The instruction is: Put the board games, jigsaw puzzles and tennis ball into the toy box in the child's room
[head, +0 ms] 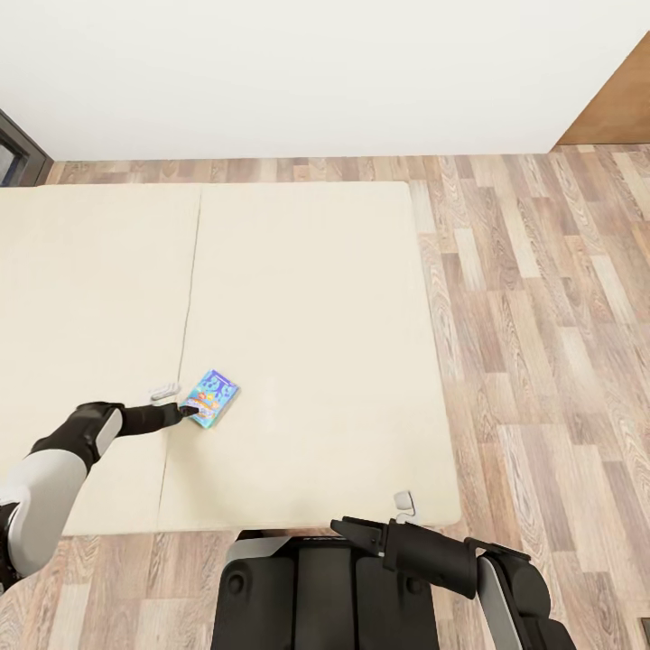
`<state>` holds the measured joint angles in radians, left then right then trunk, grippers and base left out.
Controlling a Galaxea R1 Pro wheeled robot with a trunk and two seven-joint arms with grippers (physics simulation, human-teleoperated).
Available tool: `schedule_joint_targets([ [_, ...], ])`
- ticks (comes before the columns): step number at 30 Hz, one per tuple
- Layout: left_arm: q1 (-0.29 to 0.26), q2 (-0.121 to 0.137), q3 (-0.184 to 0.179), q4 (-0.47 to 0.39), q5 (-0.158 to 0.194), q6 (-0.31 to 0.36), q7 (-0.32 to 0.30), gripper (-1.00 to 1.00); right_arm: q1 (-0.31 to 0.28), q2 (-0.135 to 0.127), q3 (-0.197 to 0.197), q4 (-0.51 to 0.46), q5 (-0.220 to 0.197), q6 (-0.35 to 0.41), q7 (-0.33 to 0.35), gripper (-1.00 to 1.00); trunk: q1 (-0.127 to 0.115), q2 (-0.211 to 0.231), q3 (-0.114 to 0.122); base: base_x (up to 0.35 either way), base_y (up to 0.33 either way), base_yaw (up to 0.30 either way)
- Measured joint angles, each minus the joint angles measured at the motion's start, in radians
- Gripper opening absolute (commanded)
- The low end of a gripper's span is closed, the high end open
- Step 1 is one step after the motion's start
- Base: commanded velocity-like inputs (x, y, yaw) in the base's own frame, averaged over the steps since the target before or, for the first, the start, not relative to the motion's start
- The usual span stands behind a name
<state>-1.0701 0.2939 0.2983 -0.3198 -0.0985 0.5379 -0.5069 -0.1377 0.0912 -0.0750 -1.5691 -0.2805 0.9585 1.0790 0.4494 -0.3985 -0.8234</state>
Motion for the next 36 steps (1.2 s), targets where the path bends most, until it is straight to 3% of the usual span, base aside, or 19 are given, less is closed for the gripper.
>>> schedule_joint_targets([
  [7,-0.003,-0.012,0.000,-0.006,0.001,0.017,0.007,1.00,0.000,0.000,0.000,0.001,0.000,0.000,0.000,1.00,0.000,0.000,0.000,0.000,0.000,0.000],
  [10,-0.006,-0.034,-0.002,-0.010,0.001,0.023,0.009,1.00,0.000,0.000,0.000,0.001,0.000,0.000,0.000,1.00,0.000,0.000,0.000,0.000,0.000,0.000],
  [16,-0.017,-0.054,-0.001,-0.049,0.001,0.043,0.011,1.00,0.000,0.000,0.000,0.000,0.000,0.000,0.000,1.00,0.000,0.000,0.000,0.000,0.000,0.000],
  [27,-0.057,-0.061,-0.002,-0.084,-0.002,0.081,0.019,1.00,0.000,0.000,0.000,0.000,0.000,0.000,0.000,1.00,0.000,0.000,0.000,0.000,0.000,0.000],
  [36,-0.073,-0.063,-0.002,-0.086,-0.003,0.080,0.077,1.00,0.000,0.000,0.001,0.000,0.000,-0.001,0.000,1.00,0.000,0.000,0.000,0.000,0.000,0.000],
])
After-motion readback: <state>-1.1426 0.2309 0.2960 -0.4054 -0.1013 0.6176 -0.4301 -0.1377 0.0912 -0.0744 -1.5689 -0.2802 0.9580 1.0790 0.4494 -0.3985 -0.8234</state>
